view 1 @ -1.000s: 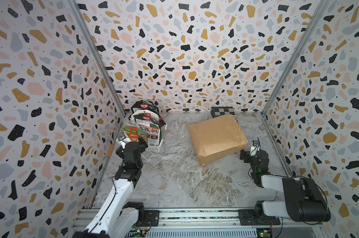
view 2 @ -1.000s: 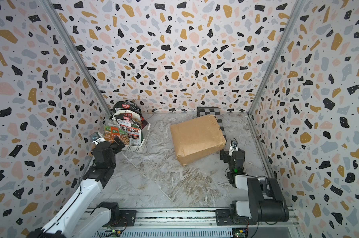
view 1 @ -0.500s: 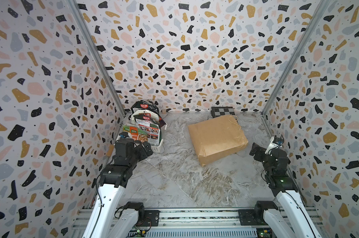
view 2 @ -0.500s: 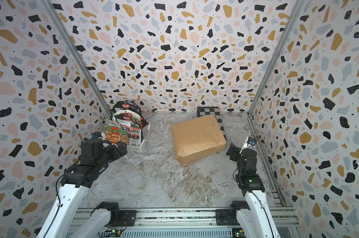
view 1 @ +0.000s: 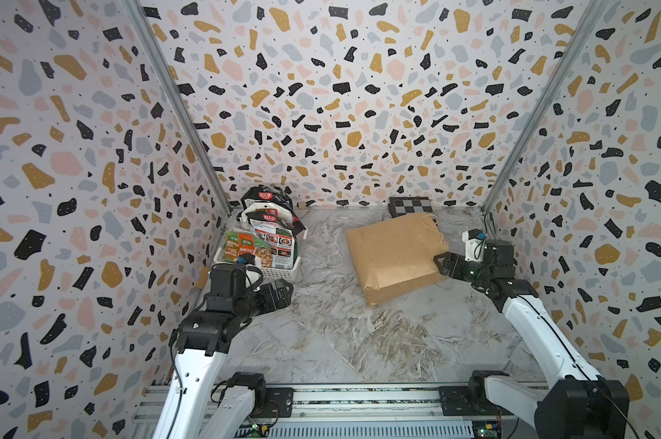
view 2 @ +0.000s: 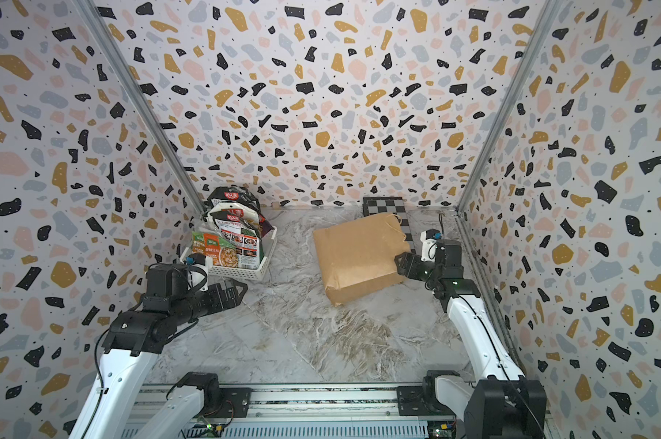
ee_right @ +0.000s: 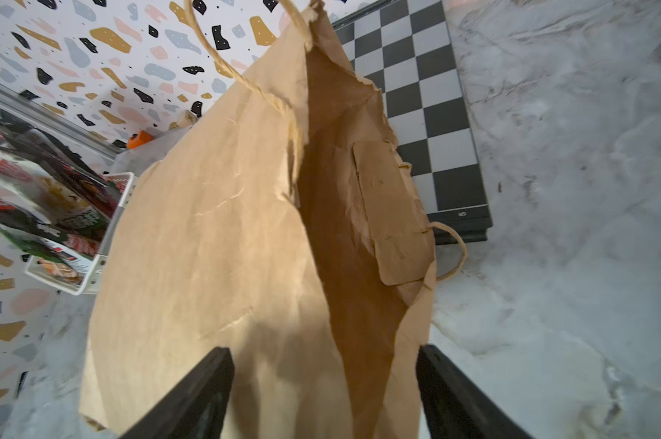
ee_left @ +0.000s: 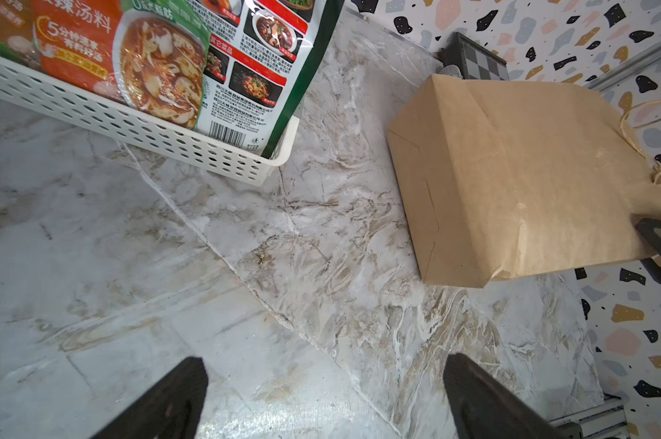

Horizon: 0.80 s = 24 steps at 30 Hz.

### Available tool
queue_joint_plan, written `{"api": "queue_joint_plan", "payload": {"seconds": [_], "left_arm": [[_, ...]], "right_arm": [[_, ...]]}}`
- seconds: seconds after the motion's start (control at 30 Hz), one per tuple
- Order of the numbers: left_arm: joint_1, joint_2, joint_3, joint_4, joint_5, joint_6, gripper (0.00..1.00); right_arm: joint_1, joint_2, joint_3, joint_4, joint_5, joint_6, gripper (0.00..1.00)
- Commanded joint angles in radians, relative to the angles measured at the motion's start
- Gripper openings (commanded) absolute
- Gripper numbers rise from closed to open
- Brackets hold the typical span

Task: Place the condiment packets inside the bag
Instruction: Adjust the paper bag at the center of the board.

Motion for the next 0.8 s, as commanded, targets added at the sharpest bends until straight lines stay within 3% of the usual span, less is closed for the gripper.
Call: {"api": "queue_joint_plan", "payload": {"seconds": [0.0, 0.13, 0.23, 0.33, 0.4, 0.5, 0.6, 0.77], "left_arm": [[0.0, -0.015, 0.023, -0.03, 0.004, 0.037, 1.0], [0.0, -0.014, 0.043, -0.066, -0.027, 0.052, 1.0], [0.0, -0.006, 0.094, -0.102, -0.05, 0.048, 1.0], [-0.001, 0.029, 0.193, -0.155, -0.064, -0.011, 1.0], [-0.001, 0.047, 0.24, -0.152, -0.006, -0.036, 1.0], [-0.002, 0.042, 0.27, -0.11, 0.061, -0.082, 1.0], [-0.001, 0.027, 0.286, -0.105, 0.046, -0.099, 1.0], [-0.001, -0.006, 0.279, -0.112, 0.028, -0.116, 1.0]], "right_arm": [[0.0, -0.026, 0.052, 0.051, -0.145, -0.022, 0.6], [0.001, -0.042, 0.063, 0.075, -0.268, -0.033, 0.19], [0.013, -0.054, 0.106, 0.033, -0.326, -0.059, 0.0], [0.088, -0.066, 0.215, -0.124, -0.284, -0.161, 0.0], [0.145, -0.06, 0.332, -0.259, -0.238, -0.228, 0.0], [0.249, -0.03, 0.5, -0.46, -0.184, -0.332, 0.0], [0.365, -0.005, 0.642, -0.625, -0.069, -0.435, 0.0], [0.553, 0.018, 0.709, -0.742, 0.125, -0.519, 0.0]]}}
